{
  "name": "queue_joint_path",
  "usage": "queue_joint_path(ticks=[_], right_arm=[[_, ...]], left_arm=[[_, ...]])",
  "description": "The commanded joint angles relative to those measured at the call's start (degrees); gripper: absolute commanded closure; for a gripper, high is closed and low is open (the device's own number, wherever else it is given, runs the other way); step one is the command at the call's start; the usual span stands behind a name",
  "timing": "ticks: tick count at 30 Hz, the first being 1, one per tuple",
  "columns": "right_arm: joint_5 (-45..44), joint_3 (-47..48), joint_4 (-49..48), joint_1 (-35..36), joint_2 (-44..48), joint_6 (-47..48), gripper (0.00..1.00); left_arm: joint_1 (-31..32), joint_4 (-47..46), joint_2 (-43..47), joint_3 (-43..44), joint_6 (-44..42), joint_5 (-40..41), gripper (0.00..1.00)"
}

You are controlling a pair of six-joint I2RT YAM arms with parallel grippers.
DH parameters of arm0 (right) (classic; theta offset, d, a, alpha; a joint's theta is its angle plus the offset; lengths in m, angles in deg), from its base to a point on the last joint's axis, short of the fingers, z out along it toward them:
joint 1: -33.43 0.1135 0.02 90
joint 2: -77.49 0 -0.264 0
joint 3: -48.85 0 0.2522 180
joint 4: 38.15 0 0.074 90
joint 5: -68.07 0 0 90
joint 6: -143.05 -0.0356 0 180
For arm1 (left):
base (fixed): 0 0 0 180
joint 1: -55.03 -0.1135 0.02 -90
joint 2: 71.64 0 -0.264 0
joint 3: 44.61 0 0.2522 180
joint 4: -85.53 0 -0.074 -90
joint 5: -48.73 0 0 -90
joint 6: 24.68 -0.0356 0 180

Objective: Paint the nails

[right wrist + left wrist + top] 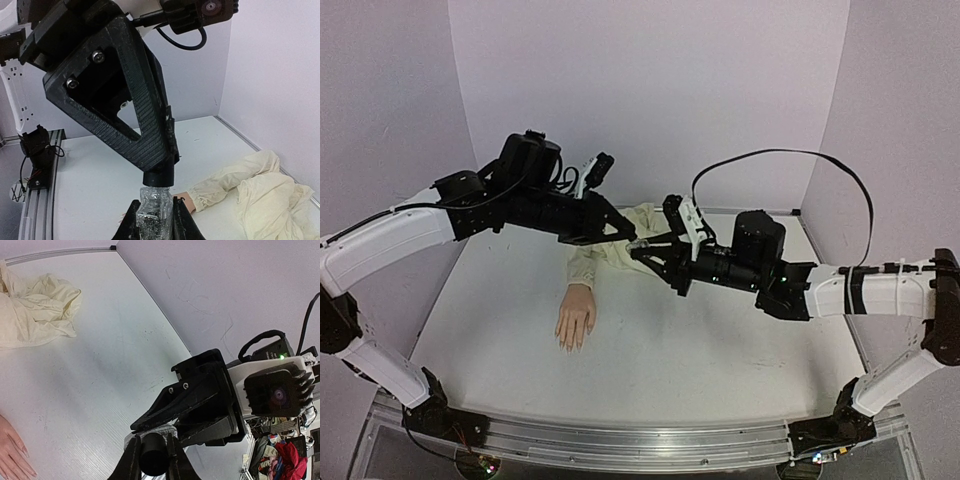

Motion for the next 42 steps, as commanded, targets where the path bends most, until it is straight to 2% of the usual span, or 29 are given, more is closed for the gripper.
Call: queue_joint_path(ticks=[1,3,6,10,12,14,16,21,25,32,35,38,40,42], right_arm=[[-8.36,-0.06,-4.77,0.27,1.36,1.93,1.00],[-5.13,0.11,-4.91,0.14,1.45,0.62,1.00],[5.99,0.40,-5.12,-2.55,1.94,-5.04,1.00],[22.24,2.40,-5.38,-4.65,2.53,-13.44,1.00],[29.88,4.13,-6.63,-4.65,2.18,-17.95,1.00],[35.31,4.89,-11.07,-4.65,1.77,-23.70,1.00],[37.37,5.06,-15.18,-4.65,1.52,-28.80,1.00],[38.09,5.91,-21.25,-4.65,-0.36,-34.14,1.00],[37.81,6.36,-23.72,-4.67,-2.21,-35.61,1.00],[34.29,5.96,-23.73,-4.65,-2.52,-32.75,1.00],[29.86,4.10,-22.07,-4.74,-1.41,-29.28,1.00],[24.32,3.83,-15.86,-4.74,-0.40,-23.91,1.00],[16.67,3.39,-11.84,-4.62,0.56,-20.06,1.00],[4.77,2.15,-7.97,-3.23,1.97,-14.68,1.00]], left_arm=[[0.11,-2.00,0.35,2.13,1.46,0.06,0.96],[0.11,-2.51,1.01,1.74,0.74,-0.20,0.78],[0.02,-5.82,4.23,-0.74,-1.25,-0.68,0.48],[-0.50,-15.45,8.66,-7.18,-2.93,-6.26,0.21],[-0.51,-19.61,9.65,-8.87,-3.13,-8.95,0.16],[-0.55,-22.70,9.94,-10.07,-3.09,-10.55,0.16],[-0.51,-26.23,10.10,-11.29,-2.77,-12.62,0.19],[-0.13,-35.73,9.11,-12.96,-1.34,-18.55,0.32],[0.61,-36.82,9.08,-12.54,-1.99,-18.78,0.45],[1.46,-36.88,9.31,-13.84,-3.05,-14.88,0.68],[1.56,-36.81,9.85,-14.76,-3.79,-12.42,0.76],[1.64,-36.17,10.09,-15.20,-4.39,-9.58,0.85],[1.73,-34.80,9.88,-15.12,-4.45,-6.44,0.92],[1.69,-33.03,9.71,-14.82,-4.30,-2.93,0.96]])
